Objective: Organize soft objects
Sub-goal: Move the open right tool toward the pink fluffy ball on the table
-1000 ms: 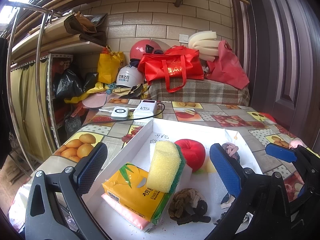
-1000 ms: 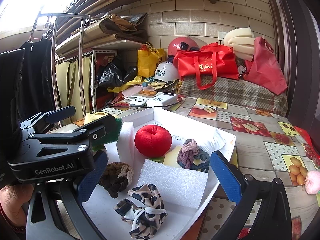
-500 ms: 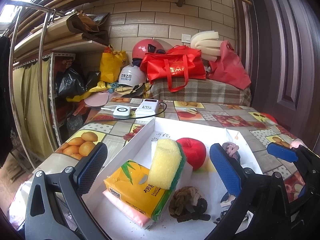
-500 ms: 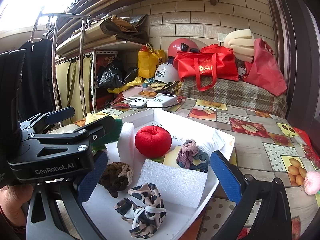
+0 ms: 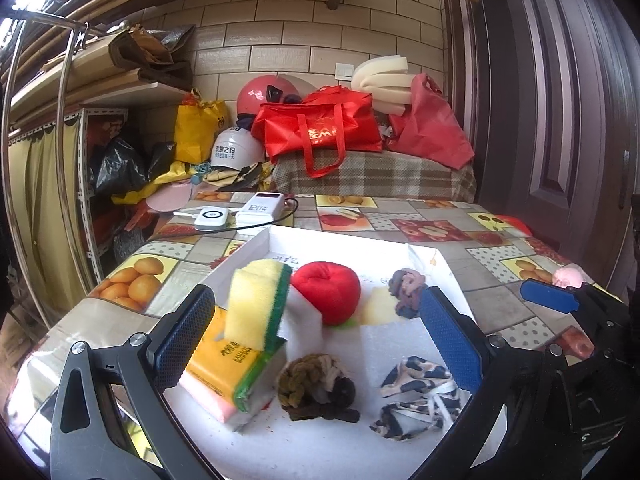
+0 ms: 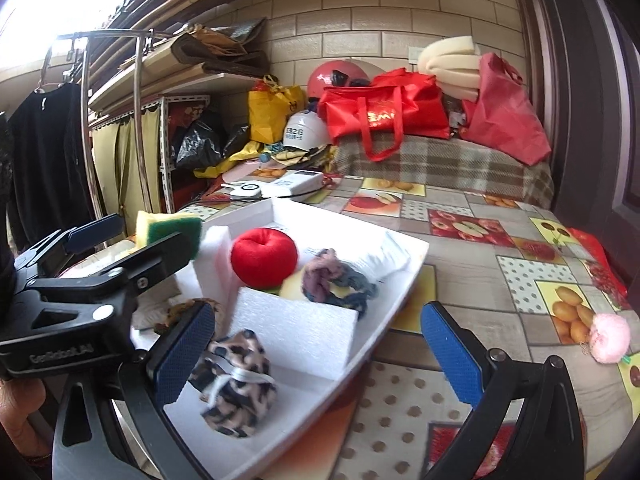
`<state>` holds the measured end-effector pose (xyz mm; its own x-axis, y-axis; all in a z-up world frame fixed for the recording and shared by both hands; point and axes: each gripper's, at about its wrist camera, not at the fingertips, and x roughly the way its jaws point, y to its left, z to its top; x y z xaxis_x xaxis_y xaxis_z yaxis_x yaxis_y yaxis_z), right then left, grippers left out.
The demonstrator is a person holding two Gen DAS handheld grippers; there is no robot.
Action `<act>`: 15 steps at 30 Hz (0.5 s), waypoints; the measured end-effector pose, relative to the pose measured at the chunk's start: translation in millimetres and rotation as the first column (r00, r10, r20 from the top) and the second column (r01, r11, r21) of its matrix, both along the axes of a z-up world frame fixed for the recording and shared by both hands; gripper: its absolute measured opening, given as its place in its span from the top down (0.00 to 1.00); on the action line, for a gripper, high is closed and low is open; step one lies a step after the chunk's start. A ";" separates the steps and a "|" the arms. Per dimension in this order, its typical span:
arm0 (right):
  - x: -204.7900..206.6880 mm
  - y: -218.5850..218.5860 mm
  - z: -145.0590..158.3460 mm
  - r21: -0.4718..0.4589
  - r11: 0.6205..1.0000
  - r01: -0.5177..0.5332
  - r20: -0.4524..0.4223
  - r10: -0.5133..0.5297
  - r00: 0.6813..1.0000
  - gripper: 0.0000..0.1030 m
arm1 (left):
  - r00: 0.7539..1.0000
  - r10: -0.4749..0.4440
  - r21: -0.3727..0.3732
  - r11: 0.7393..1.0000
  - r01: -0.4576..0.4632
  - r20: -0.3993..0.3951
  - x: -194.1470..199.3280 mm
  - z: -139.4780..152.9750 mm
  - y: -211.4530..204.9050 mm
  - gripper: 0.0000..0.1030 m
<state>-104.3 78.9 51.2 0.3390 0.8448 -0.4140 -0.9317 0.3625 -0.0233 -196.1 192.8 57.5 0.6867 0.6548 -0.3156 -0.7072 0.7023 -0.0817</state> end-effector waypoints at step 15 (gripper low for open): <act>47.6 -57.1 -3.3 -0.018 0.992 0.124 0.030 -0.123 0.992 0.00 | 0.986 -0.131 0.091 0.986 0.140 -0.100 45.7 0.9 -63.9 0.00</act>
